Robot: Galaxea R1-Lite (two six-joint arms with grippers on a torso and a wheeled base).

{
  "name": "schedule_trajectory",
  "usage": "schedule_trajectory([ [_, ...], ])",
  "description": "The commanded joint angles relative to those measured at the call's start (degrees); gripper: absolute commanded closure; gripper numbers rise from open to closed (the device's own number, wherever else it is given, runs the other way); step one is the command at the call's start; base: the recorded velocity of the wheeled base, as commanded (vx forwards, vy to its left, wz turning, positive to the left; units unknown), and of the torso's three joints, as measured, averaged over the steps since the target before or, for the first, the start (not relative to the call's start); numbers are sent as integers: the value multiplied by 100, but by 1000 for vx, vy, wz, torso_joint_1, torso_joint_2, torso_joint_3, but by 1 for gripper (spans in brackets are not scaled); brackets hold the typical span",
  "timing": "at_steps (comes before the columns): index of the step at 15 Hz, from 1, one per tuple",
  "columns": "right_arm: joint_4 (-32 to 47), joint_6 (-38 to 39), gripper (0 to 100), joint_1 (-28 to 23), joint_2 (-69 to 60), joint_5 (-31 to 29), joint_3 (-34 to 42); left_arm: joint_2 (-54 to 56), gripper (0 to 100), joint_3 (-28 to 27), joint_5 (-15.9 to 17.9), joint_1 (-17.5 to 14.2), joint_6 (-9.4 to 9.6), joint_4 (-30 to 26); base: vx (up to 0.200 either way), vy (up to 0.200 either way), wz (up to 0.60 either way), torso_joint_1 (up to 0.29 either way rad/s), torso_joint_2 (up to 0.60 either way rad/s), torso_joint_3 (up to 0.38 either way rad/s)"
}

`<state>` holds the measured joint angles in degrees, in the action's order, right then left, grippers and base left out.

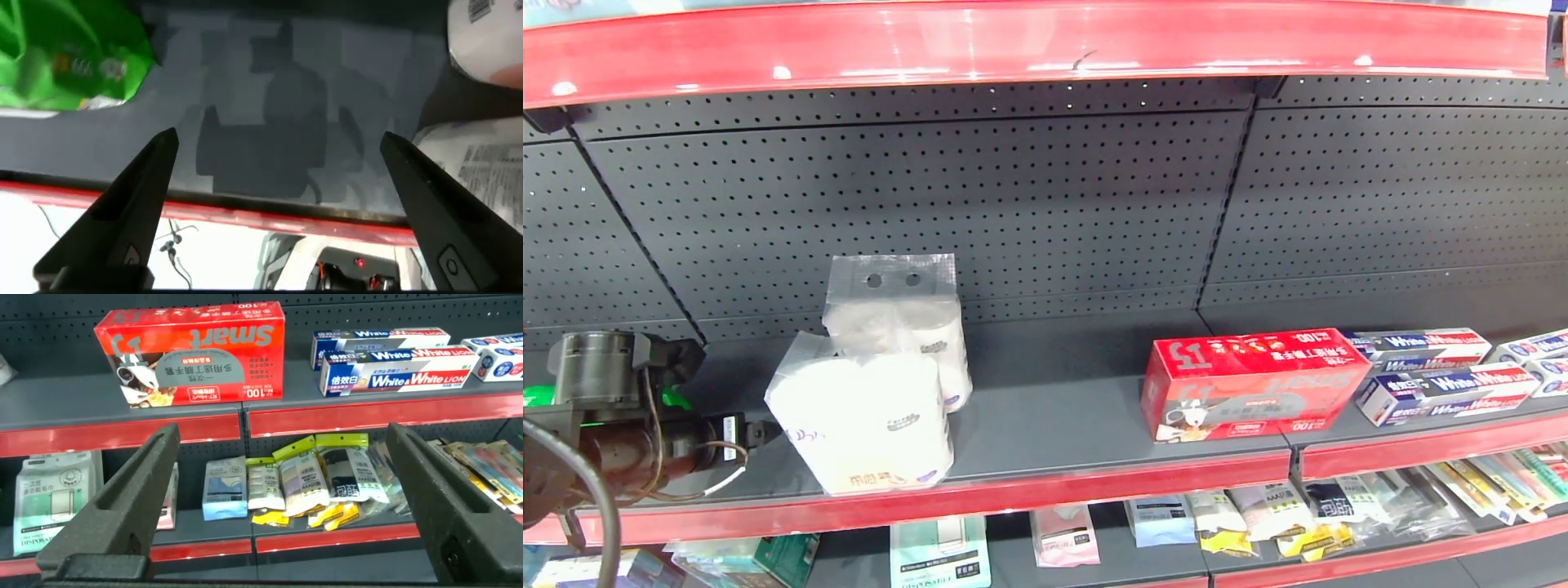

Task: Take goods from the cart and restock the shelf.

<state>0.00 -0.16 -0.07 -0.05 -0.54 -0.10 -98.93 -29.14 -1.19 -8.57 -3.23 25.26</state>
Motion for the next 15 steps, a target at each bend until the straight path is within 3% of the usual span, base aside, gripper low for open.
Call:
schedule_trajectory([
  [1, 0, -2, 0, -1, 5, 1, 1, -206, 0, -66, -4, 84, -11, 84, 0, 0, 0, 0, 0, 0],
  [15, 0, -2, 0, -1, 5, 1, 1, -522, 0, -171, -39, 585, -134, 331, 0, 0, 0, 0, 0, 0],
])
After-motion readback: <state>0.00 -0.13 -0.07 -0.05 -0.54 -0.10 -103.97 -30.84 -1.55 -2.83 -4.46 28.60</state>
